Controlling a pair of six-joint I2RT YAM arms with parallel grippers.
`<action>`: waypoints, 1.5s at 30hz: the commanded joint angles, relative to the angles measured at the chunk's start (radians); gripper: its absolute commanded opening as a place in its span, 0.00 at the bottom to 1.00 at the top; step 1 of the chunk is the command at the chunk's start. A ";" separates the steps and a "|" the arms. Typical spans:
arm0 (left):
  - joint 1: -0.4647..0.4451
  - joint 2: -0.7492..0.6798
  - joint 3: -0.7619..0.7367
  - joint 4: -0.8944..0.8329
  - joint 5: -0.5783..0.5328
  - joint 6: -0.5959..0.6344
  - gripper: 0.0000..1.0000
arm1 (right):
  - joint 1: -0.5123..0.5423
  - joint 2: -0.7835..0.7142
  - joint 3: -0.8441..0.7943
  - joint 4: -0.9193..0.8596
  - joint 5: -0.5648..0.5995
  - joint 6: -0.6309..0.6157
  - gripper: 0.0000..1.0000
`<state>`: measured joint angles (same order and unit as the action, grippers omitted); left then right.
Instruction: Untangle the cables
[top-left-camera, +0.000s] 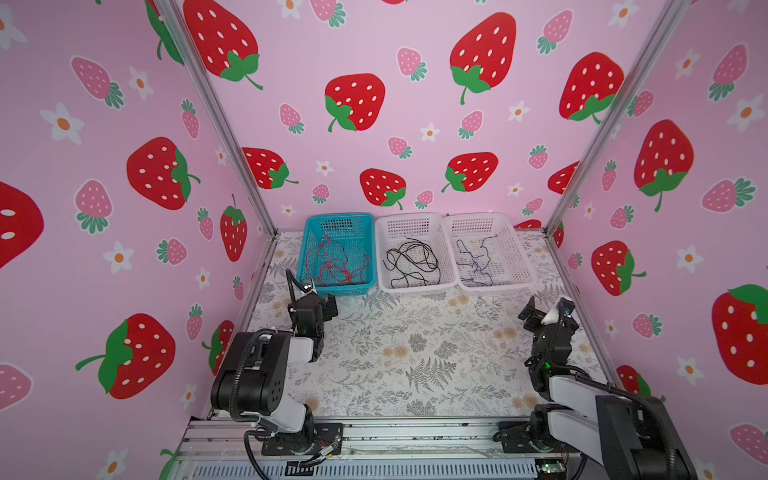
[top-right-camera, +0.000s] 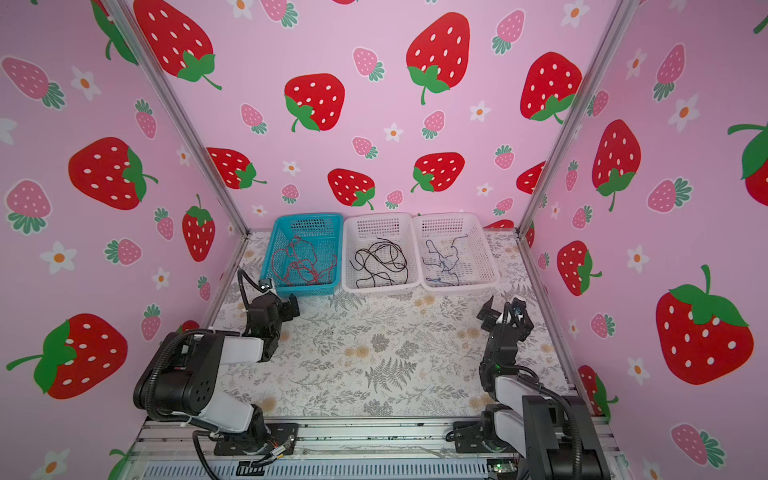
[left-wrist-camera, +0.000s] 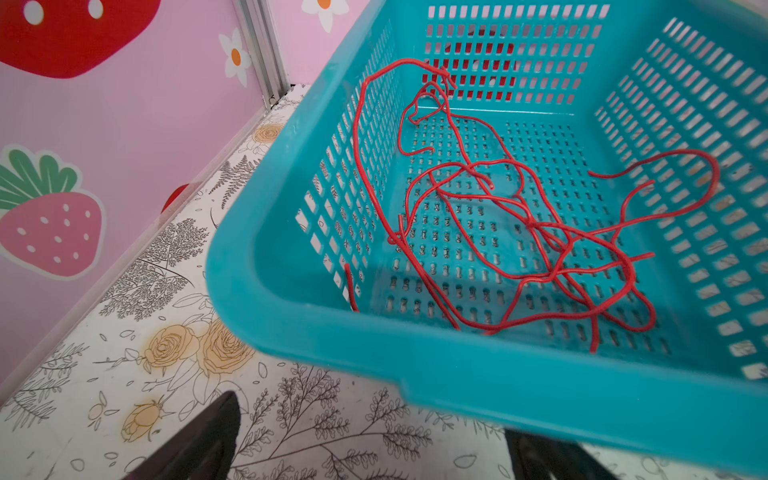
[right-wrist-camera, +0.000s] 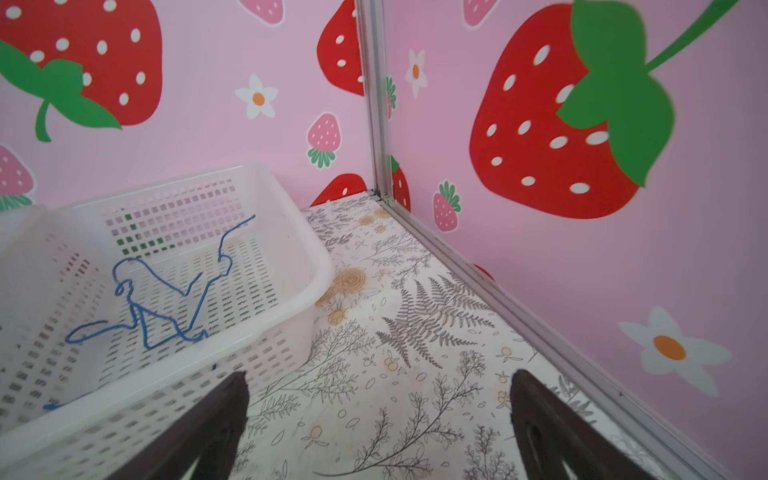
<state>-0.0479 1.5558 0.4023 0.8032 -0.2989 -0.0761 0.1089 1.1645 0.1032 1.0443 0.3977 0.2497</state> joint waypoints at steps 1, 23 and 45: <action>0.003 -0.008 0.024 0.016 -0.008 0.002 0.99 | -0.005 0.024 0.063 0.029 -0.091 -0.019 0.99; 0.002 -0.007 0.024 0.016 -0.008 0.001 0.99 | 0.020 0.425 0.140 0.286 -0.220 -0.243 0.99; 0.002 -0.008 0.024 0.014 -0.008 0.001 0.99 | 0.017 0.409 0.164 0.211 -0.223 -0.242 0.99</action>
<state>-0.0479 1.5558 0.4026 0.8032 -0.2989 -0.0757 0.1204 1.5806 0.2569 1.2537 0.1669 0.0235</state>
